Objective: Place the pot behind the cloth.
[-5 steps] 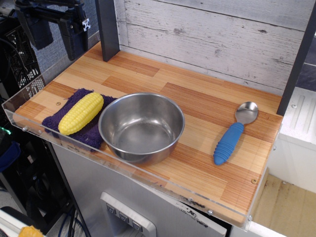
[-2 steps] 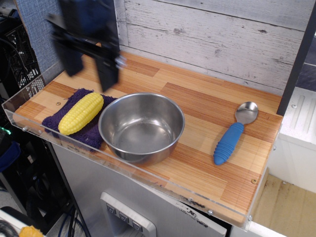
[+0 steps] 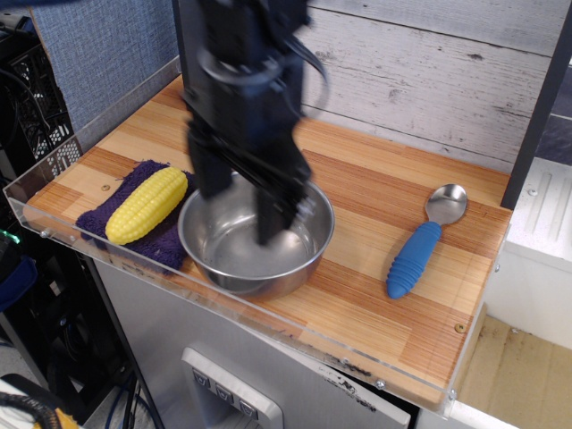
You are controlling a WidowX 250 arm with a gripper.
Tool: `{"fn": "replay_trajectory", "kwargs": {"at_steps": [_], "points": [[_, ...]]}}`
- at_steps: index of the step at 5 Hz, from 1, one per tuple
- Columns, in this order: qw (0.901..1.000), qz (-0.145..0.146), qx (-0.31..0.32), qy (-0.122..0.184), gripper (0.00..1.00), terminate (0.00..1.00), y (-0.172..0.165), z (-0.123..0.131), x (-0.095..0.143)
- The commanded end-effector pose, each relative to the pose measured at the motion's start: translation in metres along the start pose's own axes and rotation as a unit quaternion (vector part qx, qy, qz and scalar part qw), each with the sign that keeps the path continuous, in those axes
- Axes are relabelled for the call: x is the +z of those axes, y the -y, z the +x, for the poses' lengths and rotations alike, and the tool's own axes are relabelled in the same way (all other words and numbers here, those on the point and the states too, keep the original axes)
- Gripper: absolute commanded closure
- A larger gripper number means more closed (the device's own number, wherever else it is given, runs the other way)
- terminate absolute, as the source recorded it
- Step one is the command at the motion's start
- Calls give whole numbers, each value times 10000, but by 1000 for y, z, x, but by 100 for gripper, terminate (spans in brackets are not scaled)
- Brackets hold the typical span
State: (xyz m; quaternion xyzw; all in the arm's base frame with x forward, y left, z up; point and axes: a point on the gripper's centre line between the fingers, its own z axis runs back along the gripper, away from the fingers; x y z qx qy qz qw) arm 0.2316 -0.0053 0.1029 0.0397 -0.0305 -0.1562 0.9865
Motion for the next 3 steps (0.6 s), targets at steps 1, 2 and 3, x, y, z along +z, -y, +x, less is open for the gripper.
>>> {"fn": "replay_trajectory", "kwargs": {"at_steps": [1,2,3], "points": [[9996,-163,-134,-206,0,0,8,11,-29],[9988,-344,-132,-319,0,0,13,13,-47],[9985,-390,-147,-349,0,0,15,13,-54]]}}
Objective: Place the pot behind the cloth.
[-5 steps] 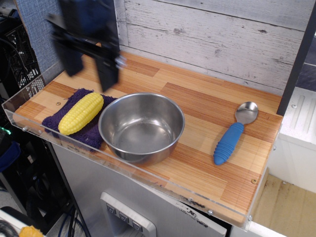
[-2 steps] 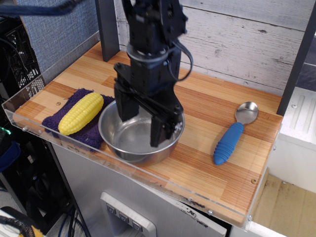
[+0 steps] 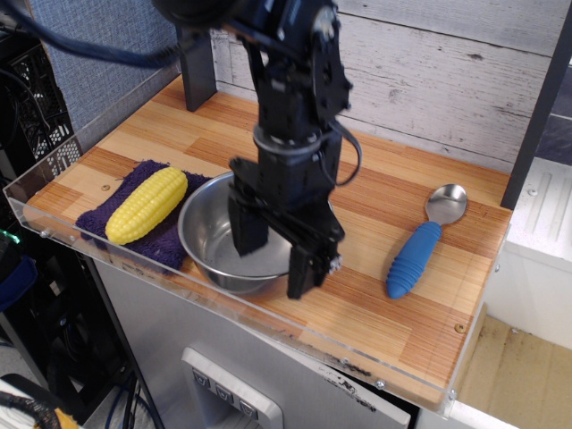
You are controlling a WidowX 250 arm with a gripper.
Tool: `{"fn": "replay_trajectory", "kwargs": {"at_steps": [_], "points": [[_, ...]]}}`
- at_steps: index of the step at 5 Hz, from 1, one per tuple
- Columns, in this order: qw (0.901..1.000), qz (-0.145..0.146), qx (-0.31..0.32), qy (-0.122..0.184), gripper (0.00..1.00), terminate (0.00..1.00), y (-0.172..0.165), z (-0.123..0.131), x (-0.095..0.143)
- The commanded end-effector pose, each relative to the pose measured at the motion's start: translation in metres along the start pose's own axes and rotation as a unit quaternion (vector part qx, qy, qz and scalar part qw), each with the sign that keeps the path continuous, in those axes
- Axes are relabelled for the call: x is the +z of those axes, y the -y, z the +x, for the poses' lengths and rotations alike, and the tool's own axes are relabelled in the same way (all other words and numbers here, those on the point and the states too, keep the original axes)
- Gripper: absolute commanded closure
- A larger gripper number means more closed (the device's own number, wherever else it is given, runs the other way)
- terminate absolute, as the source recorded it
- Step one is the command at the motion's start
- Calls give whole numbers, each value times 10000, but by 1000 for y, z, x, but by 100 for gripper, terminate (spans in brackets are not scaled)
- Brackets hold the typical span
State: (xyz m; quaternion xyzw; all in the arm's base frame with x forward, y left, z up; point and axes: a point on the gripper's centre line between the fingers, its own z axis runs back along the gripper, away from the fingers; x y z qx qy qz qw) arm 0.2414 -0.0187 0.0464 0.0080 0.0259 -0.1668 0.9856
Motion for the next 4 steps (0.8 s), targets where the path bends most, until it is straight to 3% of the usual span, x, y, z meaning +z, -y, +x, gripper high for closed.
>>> {"fn": "replay_trajectory", "kwargs": {"at_steps": [1,2,4], "points": [[9997,-127,99,168,0,0,0,1,-1],[9994,-53,181,297,100,0,-1,0,-1],[9992,-33,190,337,100,0,-1,-1,1]]}}
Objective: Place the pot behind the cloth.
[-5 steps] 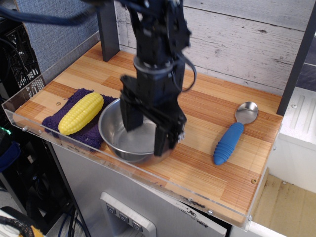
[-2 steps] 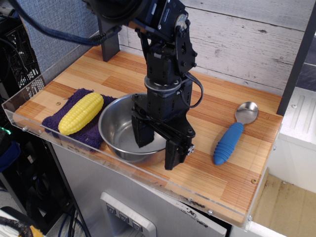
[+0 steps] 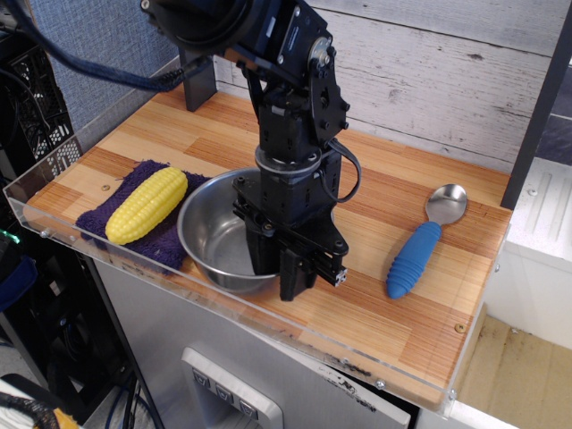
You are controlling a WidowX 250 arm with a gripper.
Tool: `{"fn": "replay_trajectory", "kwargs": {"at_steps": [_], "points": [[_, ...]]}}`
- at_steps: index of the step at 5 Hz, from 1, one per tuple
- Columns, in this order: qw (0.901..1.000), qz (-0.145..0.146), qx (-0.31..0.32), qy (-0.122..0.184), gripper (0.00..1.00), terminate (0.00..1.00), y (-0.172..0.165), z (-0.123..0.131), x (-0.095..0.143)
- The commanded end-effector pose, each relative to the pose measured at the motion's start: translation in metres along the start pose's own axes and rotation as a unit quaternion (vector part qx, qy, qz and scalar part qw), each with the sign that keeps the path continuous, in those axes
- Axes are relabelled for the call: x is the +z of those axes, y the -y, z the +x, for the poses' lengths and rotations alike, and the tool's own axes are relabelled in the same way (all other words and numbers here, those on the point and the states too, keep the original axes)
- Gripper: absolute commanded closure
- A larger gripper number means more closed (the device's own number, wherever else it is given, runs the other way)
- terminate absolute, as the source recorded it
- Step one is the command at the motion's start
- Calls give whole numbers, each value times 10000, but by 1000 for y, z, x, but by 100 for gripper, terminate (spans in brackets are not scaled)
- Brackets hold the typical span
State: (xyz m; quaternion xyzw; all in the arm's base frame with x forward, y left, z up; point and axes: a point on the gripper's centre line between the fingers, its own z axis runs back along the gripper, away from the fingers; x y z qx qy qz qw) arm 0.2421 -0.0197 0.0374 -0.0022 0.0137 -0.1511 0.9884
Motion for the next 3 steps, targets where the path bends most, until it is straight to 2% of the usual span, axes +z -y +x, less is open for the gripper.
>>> {"fn": "replay_trajectory", "kwargs": {"at_steps": [1,3], "points": [[9998,81,-121,156,100,0,-2,-4,14],[9941,-279,-722,765,100,0,-3,-4,54]]}}
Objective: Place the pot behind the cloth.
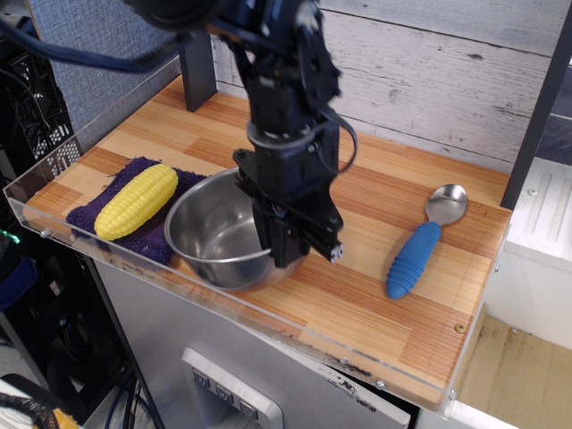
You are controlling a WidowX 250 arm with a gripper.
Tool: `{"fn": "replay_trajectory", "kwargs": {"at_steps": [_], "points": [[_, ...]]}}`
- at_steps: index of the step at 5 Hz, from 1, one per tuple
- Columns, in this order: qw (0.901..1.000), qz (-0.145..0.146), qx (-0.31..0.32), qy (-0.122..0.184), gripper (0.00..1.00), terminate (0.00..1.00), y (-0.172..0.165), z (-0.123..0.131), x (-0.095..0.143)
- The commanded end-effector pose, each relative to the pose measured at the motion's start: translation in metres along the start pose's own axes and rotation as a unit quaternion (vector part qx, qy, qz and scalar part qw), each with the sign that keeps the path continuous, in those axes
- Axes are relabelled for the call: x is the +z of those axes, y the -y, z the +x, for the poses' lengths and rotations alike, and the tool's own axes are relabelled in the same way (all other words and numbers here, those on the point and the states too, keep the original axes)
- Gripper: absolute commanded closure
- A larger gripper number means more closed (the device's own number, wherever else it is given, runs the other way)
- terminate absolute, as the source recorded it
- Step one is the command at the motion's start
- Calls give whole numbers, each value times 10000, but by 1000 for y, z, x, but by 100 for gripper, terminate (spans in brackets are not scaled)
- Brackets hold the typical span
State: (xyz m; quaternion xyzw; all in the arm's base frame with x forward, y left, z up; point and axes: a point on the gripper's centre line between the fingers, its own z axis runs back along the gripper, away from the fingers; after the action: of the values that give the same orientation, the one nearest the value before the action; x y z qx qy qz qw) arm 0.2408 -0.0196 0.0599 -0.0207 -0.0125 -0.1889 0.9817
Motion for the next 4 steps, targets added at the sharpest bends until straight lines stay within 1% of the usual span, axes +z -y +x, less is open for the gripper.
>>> {"fn": "replay_trajectory", "kwargs": {"at_steps": [1,2,3,4], "points": [[9959,-116,-348,829,100,0,-15,-6,68],[9946,-95,209,1013,100,0,-59,-11,103],[9911,29,737,1108,100,0,-102,-14,118],[9867,42,1168,1127,100,0,-142,-13,120]]}}
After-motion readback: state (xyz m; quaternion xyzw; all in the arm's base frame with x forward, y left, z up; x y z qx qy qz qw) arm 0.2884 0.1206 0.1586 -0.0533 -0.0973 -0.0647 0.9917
